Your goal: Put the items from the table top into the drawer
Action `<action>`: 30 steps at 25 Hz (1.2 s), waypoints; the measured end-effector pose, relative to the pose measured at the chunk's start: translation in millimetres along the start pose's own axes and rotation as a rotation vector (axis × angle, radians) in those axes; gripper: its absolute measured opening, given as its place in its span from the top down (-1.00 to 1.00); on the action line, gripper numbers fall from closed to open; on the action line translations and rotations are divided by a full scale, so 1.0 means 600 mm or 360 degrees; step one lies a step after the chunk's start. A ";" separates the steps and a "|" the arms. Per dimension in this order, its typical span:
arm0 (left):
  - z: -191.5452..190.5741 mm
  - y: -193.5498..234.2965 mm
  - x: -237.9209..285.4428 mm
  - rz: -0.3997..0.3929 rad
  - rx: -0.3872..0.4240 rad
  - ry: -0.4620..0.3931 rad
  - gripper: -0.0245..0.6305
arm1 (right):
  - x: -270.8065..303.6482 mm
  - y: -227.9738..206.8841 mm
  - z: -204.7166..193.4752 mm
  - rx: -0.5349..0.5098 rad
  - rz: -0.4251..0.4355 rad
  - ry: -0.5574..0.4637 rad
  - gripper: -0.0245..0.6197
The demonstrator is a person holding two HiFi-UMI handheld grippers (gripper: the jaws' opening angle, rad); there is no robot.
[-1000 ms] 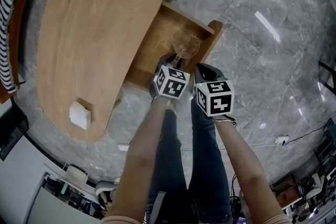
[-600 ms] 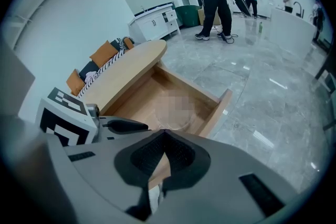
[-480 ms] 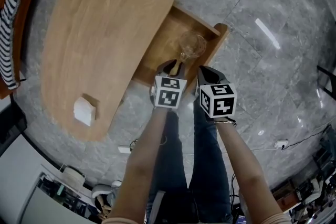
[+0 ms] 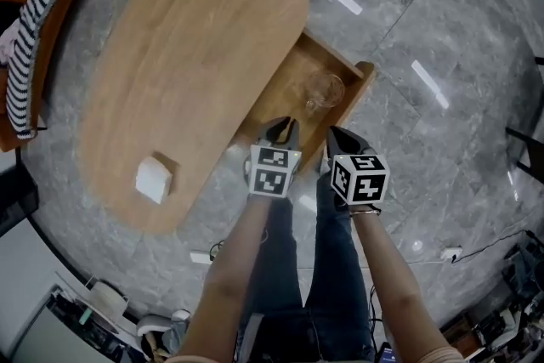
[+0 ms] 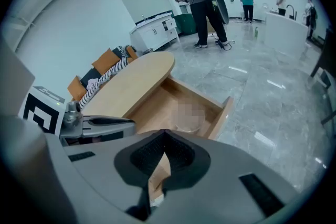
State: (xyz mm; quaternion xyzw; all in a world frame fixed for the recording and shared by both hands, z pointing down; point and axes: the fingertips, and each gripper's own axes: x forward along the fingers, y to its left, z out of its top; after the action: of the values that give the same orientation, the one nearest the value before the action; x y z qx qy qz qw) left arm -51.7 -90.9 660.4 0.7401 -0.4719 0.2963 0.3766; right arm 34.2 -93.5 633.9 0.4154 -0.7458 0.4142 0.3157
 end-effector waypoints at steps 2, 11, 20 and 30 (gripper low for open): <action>0.013 -0.003 -0.026 -0.0010 -0.0002 -0.0031 0.78 | -0.018 0.011 0.008 0.0003 -0.0001 -0.0021 0.90; 0.075 -0.018 -0.160 -0.0029 0.0034 -0.0198 0.88 | -0.117 0.091 0.047 -0.0034 0.0012 -0.0190 0.90; 0.096 -0.018 -0.288 -0.0015 0.0039 -0.0312 0.88 | -0.189 0.176 0.058 -0.0066 0.0056 -0.0330 0.90; 0.139 -0.034 -0.430 -0.0003 0.0126 -0.0484 0.88 | -0.300 0.237 0.099 -0.0096 0.0066 -0.0491 0.90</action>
State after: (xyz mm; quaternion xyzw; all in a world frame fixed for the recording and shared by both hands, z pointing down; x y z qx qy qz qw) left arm -123.6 -32.6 404.4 0.7912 -0.5106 0.1989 0.2717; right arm -16.7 -36.9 409.4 0.4487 -0.8060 0.3294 0.2012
